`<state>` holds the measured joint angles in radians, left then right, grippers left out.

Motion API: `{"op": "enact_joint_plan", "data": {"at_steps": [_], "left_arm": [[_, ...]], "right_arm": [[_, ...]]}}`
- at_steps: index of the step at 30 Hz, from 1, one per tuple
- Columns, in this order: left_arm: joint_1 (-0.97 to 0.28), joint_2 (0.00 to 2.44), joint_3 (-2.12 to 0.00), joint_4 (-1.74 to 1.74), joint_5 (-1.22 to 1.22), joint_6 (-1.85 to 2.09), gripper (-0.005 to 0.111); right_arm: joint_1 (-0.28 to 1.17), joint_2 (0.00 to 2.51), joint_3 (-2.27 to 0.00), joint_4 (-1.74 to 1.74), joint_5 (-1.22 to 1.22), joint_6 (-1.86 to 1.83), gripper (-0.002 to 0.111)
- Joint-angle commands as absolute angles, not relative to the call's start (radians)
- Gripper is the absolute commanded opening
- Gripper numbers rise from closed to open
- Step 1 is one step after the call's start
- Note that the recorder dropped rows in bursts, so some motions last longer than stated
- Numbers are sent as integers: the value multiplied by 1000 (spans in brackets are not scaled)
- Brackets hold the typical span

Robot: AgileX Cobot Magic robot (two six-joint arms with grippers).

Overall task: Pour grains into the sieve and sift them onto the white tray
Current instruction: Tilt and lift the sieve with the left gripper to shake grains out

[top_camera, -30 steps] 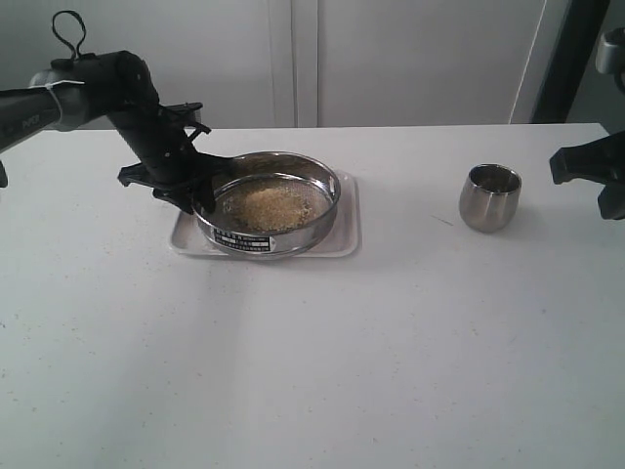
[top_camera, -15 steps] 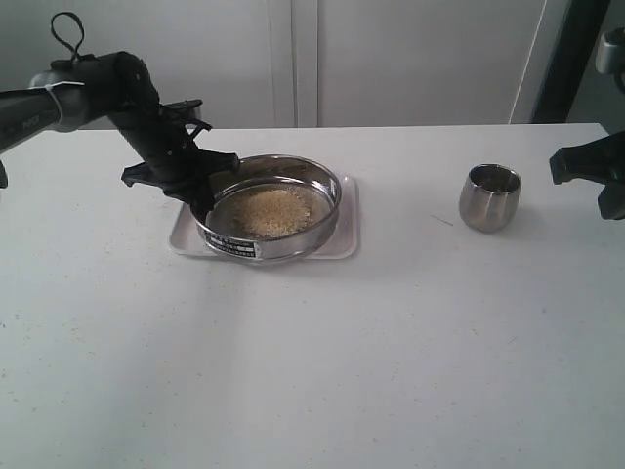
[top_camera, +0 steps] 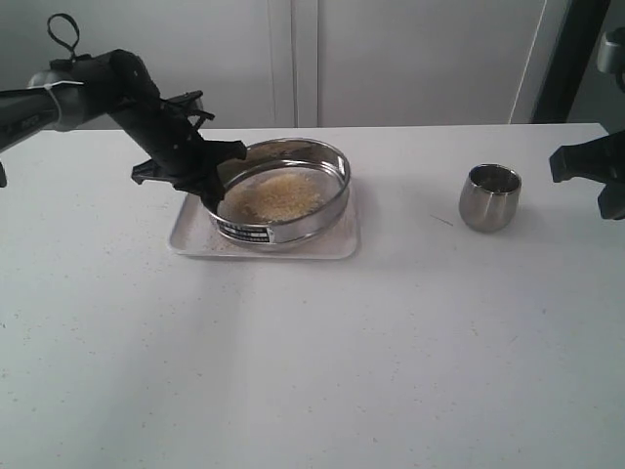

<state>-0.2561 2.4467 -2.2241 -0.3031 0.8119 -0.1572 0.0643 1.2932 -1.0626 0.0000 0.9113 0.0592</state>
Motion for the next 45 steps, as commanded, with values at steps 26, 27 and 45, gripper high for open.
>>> {"op": "enact_joint_plan", "data": {"at_steps": [26, 27, 45], "left_arm": [[-308, 2374, -2235, -388, 798, -129, 0], [-317, 2374, -2235, -355, 798, -102, 0], [-260, 2350, -2233, -367, 905, -176, 0]], "right_arm": [[63, 1285, -1059, -6, 911, 63, 0], [63, 1285, -1059, -6, 911, 63, 0], [63, 1285, -1059, -6, 911, 63, 0]]}}
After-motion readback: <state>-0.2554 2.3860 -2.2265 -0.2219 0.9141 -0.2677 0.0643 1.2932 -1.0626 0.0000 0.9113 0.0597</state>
